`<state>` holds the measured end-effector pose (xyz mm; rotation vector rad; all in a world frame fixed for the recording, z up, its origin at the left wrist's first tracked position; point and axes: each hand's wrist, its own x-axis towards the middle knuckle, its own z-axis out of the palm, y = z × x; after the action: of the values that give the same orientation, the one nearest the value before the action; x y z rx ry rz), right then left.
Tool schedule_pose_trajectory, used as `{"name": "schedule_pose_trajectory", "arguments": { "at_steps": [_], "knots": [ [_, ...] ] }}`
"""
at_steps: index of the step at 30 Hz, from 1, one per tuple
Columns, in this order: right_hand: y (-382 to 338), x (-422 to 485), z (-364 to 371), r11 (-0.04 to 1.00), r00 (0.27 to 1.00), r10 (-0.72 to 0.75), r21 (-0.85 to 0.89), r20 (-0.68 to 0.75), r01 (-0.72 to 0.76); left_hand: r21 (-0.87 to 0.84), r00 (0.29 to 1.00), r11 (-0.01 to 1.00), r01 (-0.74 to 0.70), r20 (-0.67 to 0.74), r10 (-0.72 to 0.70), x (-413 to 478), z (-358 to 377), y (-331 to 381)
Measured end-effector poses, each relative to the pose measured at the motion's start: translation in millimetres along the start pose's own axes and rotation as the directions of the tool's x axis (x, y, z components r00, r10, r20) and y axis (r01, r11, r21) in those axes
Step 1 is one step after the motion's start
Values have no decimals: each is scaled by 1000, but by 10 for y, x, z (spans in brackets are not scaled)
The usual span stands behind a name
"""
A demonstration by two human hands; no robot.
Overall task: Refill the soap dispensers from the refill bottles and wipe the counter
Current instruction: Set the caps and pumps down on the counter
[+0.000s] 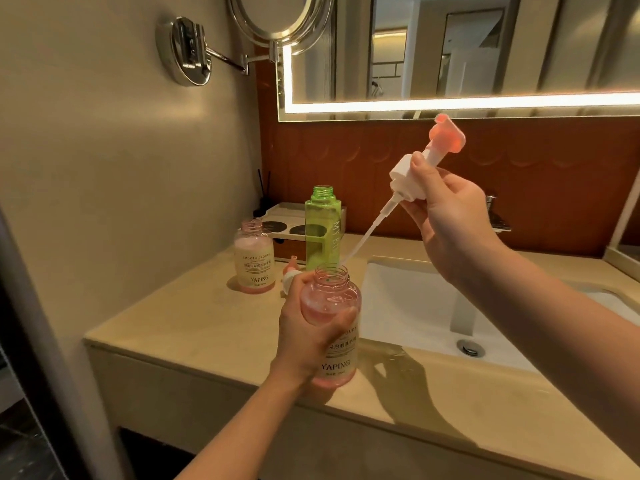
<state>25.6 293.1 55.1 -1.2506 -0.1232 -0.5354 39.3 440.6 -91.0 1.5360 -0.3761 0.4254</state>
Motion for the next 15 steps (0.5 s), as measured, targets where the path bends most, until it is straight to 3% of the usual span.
{"name": "schedule_pose_trajectory", "arguments": {
  "at_steps": [6, 15],
  "knots": [
    [161, -103, 40, 982, 979, 30, -189, 201, 9, -24, 999, 999, -26, 30, 27, -15, 91, 77],
    [308, -240, 26, 855, 852, 110, -486, 511, 181, -4, 999, 1000, 2, 42, -2, 2, 81, 32]
  ]
}}
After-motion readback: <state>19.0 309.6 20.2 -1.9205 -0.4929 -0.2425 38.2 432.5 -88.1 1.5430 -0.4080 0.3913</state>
